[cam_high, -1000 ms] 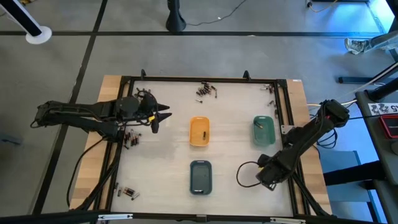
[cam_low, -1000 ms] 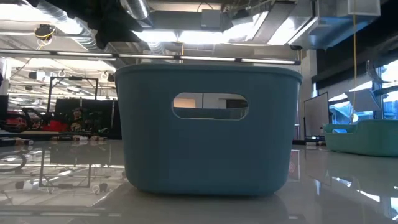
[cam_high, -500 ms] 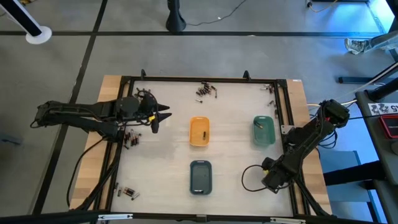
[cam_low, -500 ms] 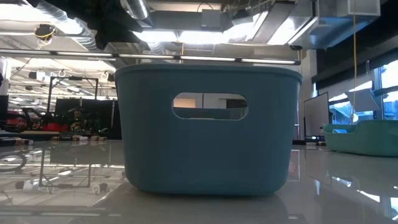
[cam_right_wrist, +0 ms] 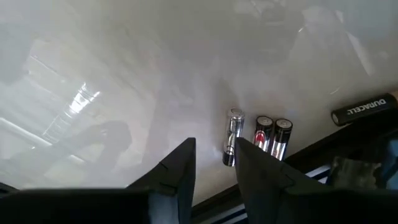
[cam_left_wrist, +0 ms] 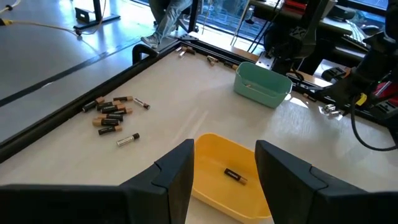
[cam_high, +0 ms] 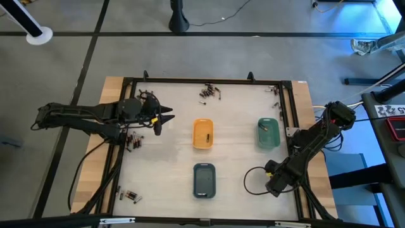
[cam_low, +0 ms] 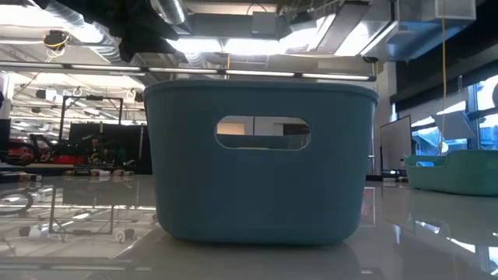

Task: Sort batteries
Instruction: Put the bottom right energizer AAA battery into the blue bin

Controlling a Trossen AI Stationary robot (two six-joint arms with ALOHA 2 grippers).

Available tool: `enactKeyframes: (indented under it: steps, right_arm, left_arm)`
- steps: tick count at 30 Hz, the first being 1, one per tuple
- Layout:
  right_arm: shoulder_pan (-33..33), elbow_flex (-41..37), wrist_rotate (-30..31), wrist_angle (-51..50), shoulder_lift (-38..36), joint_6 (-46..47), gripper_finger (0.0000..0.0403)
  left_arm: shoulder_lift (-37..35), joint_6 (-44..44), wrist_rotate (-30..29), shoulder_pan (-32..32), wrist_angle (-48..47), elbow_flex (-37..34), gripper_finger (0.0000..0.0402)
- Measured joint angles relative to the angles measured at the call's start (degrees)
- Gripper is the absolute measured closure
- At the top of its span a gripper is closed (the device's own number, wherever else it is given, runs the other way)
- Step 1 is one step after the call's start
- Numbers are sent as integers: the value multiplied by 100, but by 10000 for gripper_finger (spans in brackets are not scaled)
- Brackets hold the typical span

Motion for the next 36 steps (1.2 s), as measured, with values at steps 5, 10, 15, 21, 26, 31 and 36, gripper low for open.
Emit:
enactKeyframes:
  steps: [5, 10, 15, 21, 26, 31, 36]
  right_arm:
    - [0, -155, -66, 102, 2, 134, 291]
    - [48, -469, -182, 593, 4, 278, 291]
    - [81, -678, -222, 852, -12, 414, 293]
    - [70, -739, -168, 884, -15, 430, 353]
    - [70, -743, -146, 886, -13, 435, 386]
    - [70, -752, -112, 920, -67, 524, 386]
    - [76, -666, 1, 845, -174, 564, 388]
  left_arm:
    - [0, 4, -1, 0, 0, 0, 240]
    - [1, 4, 0, 0, -17, 0, 240]
    - [1, 4, 0, 0, -20, 0, 240]
    - [2, -24, 0, 0, -22, 0, 240]
    - [1, -119, 0, 0, -22, 0, 240]
    - [0, -144, 0, 0, -20, 0, 240]
    - [1, -162, -2, 0, -13, 0, 240]
